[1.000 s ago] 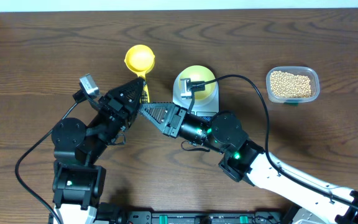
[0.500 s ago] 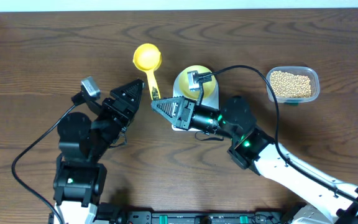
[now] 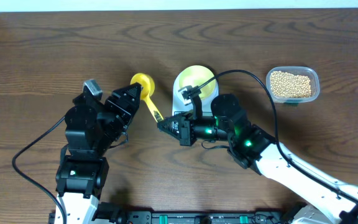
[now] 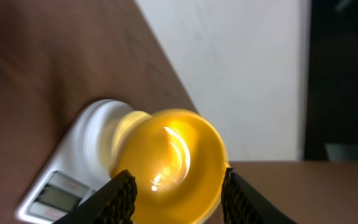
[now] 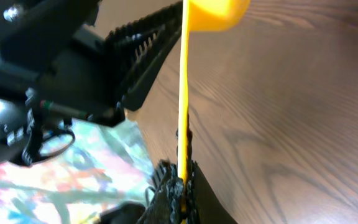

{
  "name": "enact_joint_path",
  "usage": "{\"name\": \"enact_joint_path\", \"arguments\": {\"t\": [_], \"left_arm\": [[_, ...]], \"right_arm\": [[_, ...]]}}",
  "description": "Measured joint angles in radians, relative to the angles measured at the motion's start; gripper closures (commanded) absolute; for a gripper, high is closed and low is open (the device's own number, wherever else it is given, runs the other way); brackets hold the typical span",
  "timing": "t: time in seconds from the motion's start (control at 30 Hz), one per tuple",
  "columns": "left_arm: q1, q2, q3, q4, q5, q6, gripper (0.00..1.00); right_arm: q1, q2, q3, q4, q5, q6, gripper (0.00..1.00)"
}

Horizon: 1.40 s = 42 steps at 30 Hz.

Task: Scoop item into bowl and weigh 50g on scale
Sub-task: 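Grasp the scoop handle with the right gripper below the left gripper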

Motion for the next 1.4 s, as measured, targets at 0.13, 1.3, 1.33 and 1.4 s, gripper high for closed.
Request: {"name": "enact_joint_path", "arguments": {"t": [0.13, 1.3, 1.33, 1.4], "left_arm": [[0.000, 0.002, 0.000, -0.032, -0.036, 0.003, 0.53], [-0.001, 0.063, 0.000, -0.085, -0.014, 0.081, 0.89], [-0.001, 0.063, 0.000, -0.085, -0.013, 0.082, 0.92], [-0.001, 0.063, 0.000, -0.087, -0.012, 0.084, 0.93]], "right_arm": [[0.000, -0.066, 0.000, -0.104, 0.045, -0.102, 0.99], [0.101, -0.117, 0.001, -0.198, 0.262, -0.254, 0.99], [0.097, -0.117, 0.001, -0.201, 0.262, -0.254, 0.99], [0.089, -0.117, 0.001, -0.215, 0.262, -0.254, 0.97]]}}
